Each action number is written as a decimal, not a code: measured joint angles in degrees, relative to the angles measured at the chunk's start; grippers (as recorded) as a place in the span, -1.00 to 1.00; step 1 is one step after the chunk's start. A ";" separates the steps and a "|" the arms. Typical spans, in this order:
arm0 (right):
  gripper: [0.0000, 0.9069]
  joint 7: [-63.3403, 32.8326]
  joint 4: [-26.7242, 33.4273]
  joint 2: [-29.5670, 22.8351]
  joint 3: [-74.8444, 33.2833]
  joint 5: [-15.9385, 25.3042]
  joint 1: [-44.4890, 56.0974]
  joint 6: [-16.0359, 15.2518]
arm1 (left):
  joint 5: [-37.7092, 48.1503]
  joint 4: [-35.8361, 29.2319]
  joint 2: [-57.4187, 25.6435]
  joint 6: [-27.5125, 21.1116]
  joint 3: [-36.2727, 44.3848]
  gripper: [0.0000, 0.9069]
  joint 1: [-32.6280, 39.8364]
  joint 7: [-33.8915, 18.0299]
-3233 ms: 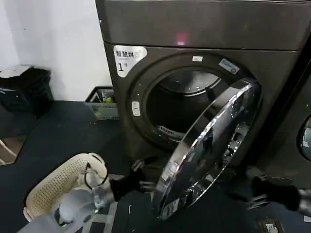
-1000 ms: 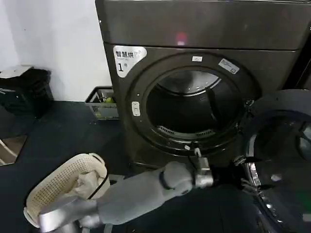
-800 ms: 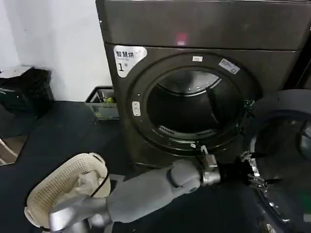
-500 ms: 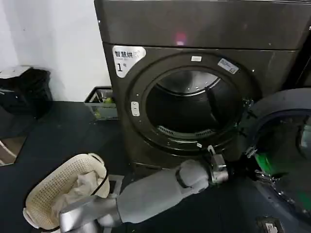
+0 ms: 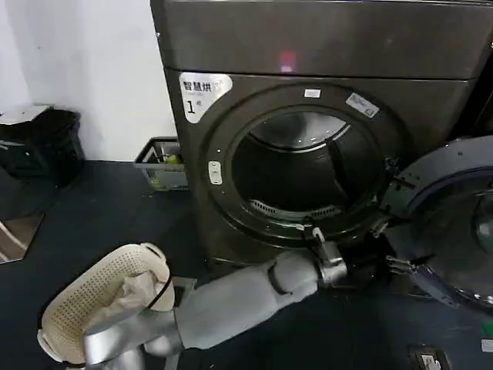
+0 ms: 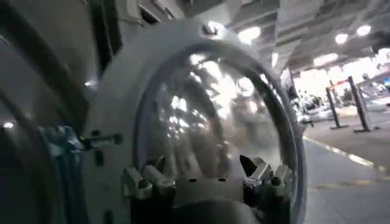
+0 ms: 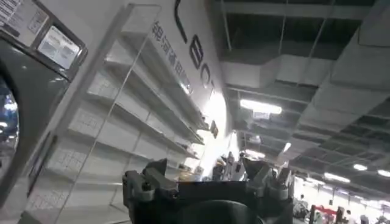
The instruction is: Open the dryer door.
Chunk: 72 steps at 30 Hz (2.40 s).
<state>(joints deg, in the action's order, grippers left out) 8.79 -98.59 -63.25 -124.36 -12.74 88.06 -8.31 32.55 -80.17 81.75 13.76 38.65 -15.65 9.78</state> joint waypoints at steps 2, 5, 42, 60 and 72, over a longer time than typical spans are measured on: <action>1.00 0.00 0.06 0.20 -0.24 0.00 0.07 0.05 | 0.05 -0.78 -1.19 2.24 -0.05 1.00 -0.21 -0.01; 1.00 -0.01 0.19 0.38 -0.51 0.00 0.07 0.14 | 0.22 -2.13 -3.34 4.80 -0.10 1.00 -0.55 0.13; 1.00 -8.23 1.26 2.12 -3.10 5.16 -5.86 2.51 | 10.44 -31.02 -53.23 -5.13 -10.29 1.00 -8.67 4.47; 1.00 -8.30 2.25 3.57 -4.57 6.71 -7.64 3.00 | 8.03 -34.15 -80.38 -16.24 -20.12 1.00 -20.00 8.81; 1.00 -8.04 3.03 3.31 -4.23 6.78 -8.45 3.40 | 4.11 -32.59 -90.18 -25.02 -30.29 1.00 -29.29 13.65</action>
<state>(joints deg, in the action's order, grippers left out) 0.75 -95.56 -59.95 -128.59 -5.96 79.62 -4.91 36.66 -112.76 -8.44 -11.27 8.36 -44.94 23.42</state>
